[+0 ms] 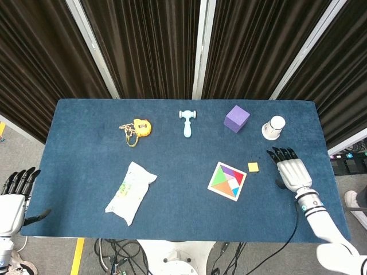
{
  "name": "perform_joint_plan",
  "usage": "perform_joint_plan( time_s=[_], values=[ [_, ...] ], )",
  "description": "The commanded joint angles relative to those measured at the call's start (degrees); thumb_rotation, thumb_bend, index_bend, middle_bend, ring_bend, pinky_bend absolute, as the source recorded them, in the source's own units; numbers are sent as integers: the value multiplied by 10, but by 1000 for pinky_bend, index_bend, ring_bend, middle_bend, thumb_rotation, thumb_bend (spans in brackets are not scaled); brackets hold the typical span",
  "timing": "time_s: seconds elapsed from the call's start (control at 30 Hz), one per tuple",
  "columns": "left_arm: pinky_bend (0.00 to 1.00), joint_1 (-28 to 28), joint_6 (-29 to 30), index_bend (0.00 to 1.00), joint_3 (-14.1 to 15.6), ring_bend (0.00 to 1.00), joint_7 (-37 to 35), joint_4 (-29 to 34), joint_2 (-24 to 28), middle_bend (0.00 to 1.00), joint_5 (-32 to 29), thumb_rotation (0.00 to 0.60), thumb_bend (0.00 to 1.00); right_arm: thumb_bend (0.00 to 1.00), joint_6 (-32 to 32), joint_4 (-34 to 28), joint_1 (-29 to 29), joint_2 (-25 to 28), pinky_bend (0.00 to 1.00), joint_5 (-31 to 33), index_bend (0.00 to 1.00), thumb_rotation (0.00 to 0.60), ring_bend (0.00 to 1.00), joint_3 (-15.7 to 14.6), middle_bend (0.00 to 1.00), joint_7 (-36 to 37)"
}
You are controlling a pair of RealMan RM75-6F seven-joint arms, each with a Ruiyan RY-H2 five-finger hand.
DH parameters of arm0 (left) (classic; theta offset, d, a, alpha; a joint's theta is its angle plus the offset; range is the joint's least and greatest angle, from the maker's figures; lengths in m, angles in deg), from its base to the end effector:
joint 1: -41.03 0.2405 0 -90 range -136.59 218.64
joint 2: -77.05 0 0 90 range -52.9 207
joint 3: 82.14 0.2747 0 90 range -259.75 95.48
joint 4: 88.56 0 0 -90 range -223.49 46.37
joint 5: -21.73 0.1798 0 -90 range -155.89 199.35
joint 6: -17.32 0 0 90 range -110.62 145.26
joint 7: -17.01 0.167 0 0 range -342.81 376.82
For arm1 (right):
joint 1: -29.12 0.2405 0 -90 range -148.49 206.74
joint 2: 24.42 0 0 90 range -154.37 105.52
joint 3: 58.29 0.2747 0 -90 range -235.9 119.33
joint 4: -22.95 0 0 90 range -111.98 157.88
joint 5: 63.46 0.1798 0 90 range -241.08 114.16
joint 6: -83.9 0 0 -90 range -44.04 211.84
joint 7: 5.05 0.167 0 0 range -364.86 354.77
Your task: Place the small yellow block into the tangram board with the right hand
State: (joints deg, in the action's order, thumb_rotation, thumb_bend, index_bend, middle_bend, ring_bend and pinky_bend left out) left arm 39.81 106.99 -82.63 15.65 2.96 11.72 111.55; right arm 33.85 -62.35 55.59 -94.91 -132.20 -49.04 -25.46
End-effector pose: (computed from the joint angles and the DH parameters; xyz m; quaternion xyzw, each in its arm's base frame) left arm -0.3169 0.1753 0.1905 -0.5883 -0.3900 -0.4030 0.5826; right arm -0.2955 -0.3294 0.1110 0.7359 -0.3693 0.2173 0.5243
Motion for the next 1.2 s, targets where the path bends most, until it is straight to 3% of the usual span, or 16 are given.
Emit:
perform_joint_plan(
  time_s=[0.03,0.7,1.2],
  values=[
    [42,0,-3,74,1,0,-7,2,4,32,-1,600,0,184,22,25,20,-16,0,21,0,600,0,3,0,-13],
    [42,-4,-16,76,1,0,-9,-7,0,32,-11,600,0,184,42,95,69,-93,0,48,186,600,0,-13,0,8],
    [42,-6,-25,77,4,0,-18,-21,-8,32,-14,600,0,185,46,116,88,-118,0,59,300,600,0,-20,0,15]
  ],
)
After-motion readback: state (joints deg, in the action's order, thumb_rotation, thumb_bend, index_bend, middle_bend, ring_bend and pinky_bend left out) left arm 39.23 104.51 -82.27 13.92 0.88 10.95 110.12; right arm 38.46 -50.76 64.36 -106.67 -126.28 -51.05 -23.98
